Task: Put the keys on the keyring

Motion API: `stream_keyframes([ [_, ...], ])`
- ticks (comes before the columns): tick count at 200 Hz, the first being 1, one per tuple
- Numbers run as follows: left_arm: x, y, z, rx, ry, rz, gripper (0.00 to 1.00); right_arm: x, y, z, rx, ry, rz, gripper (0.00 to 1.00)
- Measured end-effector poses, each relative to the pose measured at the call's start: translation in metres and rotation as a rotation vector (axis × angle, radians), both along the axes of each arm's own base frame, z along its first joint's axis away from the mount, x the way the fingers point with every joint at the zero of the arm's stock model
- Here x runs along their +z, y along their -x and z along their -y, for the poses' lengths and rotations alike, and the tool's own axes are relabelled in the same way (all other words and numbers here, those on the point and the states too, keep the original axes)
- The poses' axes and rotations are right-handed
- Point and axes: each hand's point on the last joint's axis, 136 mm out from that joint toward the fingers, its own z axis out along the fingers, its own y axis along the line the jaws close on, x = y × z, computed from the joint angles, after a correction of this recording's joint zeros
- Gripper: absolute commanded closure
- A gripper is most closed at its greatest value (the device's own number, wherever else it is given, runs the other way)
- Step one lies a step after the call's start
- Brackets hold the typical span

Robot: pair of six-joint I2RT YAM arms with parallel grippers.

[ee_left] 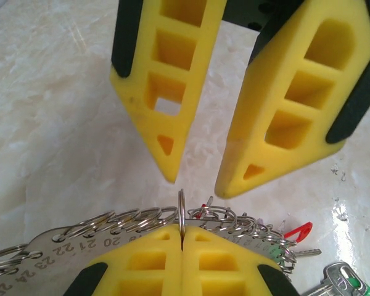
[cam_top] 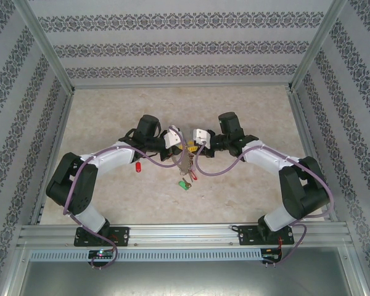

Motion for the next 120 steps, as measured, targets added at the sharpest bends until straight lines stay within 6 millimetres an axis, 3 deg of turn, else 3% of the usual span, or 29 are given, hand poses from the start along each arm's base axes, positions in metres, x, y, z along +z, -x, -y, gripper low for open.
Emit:
stream_keyframes([
  [78, 0.005, 0.001, 0.002, -0.015, 0.014, 0.001, 1.00, -0.011, 0.000, -0.003, 0.019, 0.038, 0.021, 0.83],
  [97, 0.004, 0.002, 0.003, -0.018, 0.016, -0.002, 1.00, -0.011, -0.001, -0.002, 0.016, 0.042, 0.025, 0.89],
  [110, 0.004, 0.002, 0.003, -0.020, 0.016, -0.006, 1.00, -0.011, -0.002, -0.002, 0.013, 0.043, 0.029, 1.00],
  [120, 0.004, 0.003, 0.003, -0.020, 0.015, -0.006, 0.97, -0.011, -0.002, -0.002, 0.009, 0.044, 0.021, 1.00],
])
